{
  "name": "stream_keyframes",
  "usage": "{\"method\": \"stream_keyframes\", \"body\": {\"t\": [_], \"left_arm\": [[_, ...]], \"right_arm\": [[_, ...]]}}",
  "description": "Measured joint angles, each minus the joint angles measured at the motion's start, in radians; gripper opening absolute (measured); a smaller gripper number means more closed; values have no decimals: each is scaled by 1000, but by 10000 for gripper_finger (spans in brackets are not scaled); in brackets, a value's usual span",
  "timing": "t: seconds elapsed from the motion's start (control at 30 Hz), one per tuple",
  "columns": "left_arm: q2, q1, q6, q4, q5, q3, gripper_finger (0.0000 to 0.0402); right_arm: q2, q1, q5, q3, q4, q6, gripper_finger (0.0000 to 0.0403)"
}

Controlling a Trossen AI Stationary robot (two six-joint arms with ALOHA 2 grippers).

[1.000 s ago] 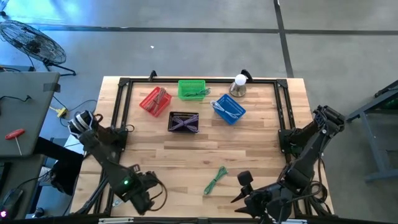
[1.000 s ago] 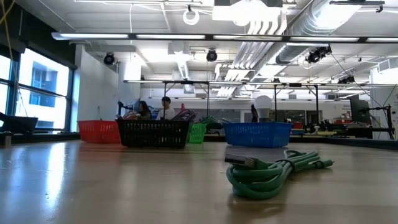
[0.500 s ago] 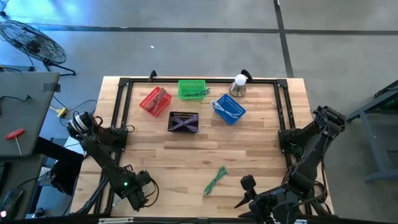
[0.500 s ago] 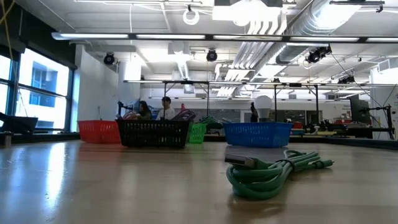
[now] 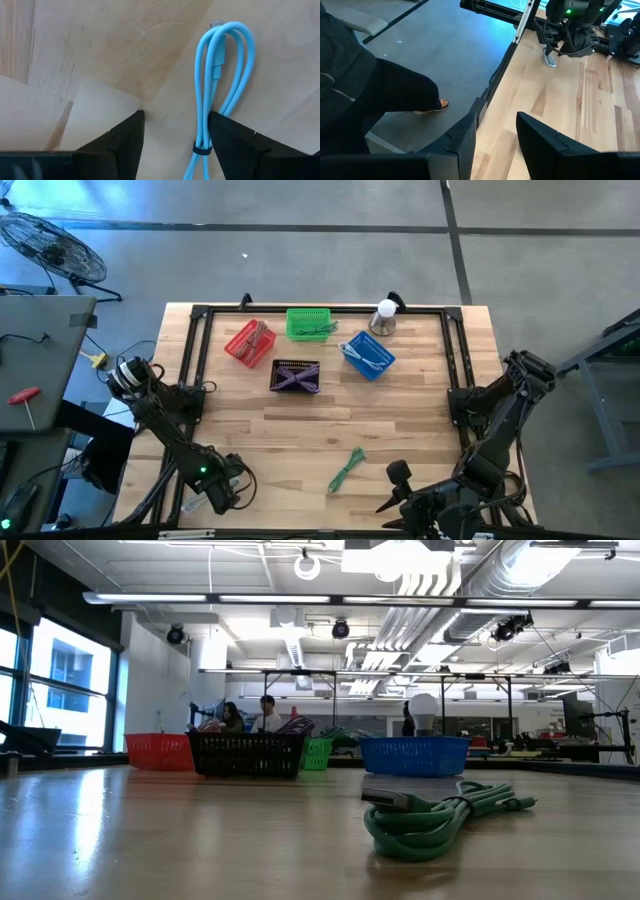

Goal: Pick & Place USB Port
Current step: Put the blue usb cable into the blue bin

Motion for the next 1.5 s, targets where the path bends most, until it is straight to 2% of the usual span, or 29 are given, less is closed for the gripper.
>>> {"method": "stream_keyframes", "body": {"t": [0.13,0.2,0.3,0.4,0.43,0.6,0.77,0.87,0.93,1.13,1.27,1.37,1.5], "left_arm": [[1,0,0,0,-11,0,207],[1,0,-7,-3,-12,0,191],[2,0,-10,-7,-12,-1,132],[2,0,0,4,-7,-1,35],[2,0,8,9,-6,-1,19],[4,-1,25,2,-26,20,6],[8,22,134,-72,-83,123,2],[9,48,200,-192,-159,217,2],[8,64,258,-266,-249,288,2],[6,133,493,-440,-683,501,1],[6,218,718,-442,-910,615,1],[4,308,940,-381,-936,674,0],[4,466,1222,-270,-838,715,0]], "right_arm": [[0,0,0,0,0,4,133],[0,0,0,0,0,5,133],[0,0,0,0,0,7,133],[0,0,0,0,0,9,133],[0,0,0,0,0,9,133],[0,0,0,0,0,9,133],[0,0,5,0,0,5,133],[0,-1,10,0,1,-3,133],[0,0,17,0,4,-6,133],[0,5,19,0,71,-58,133],[0,16,15,0,121,-126,133],[0,27,22,0,150,-184,133],[0,43,50,0,179,-260,133]]}}
